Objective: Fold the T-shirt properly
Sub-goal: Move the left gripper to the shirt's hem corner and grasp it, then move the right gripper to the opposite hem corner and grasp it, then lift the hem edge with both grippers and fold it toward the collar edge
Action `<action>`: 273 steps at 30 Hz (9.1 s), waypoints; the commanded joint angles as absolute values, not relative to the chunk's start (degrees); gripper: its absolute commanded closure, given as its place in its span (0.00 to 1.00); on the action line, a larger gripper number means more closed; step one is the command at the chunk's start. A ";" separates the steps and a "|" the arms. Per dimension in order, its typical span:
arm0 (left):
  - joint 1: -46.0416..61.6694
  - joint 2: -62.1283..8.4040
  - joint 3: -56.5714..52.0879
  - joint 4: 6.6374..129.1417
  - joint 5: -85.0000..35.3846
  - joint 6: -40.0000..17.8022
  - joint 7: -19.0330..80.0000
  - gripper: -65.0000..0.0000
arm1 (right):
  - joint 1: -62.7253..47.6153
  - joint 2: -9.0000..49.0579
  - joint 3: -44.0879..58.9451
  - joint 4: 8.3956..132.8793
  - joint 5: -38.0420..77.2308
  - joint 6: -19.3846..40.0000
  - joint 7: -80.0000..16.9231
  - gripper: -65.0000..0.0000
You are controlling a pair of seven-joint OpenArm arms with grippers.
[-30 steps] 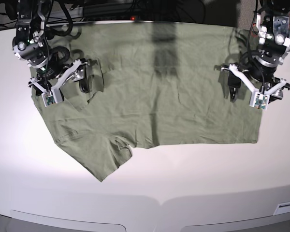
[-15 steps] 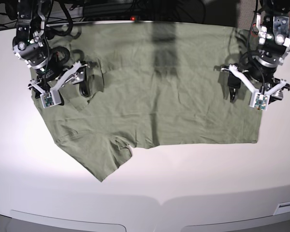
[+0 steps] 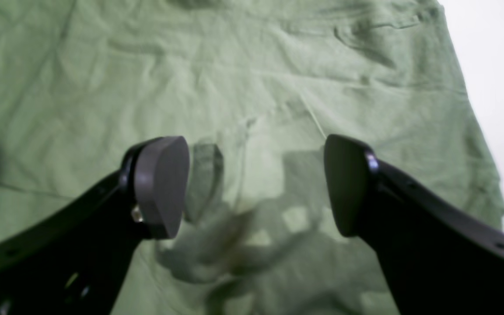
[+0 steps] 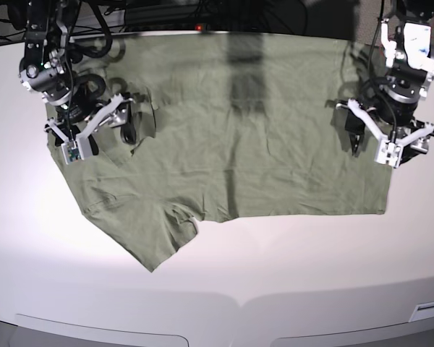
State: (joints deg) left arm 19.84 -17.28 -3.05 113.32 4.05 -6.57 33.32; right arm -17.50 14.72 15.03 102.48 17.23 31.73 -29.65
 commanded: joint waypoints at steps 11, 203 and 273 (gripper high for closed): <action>2.57 -23.88 -3.36 103.74 -4.56 -19.51 36.77 0.30 | -8.82 12.56 15.35 103.53 21.02 31.77 -38.44 0.27; -43.00 -23.81 -3.33 15.86 -28.14 -39.44 34.65 1.00 | 36.01 21.56 15.38 37.47 15.68 33.47 -44.84 0.29; -22.79 -33.04 -3.33 66.15 -44.58 -34.00 59.22 1.00 | 9.61 24.34 15.38 89.10 23.24 40.00 -52.42 1.00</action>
State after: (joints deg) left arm -21.17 -31.62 -2.98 65.01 -43.72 -34.00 59.86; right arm 8.32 23.24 15.07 87.85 22.70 39.75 -53.52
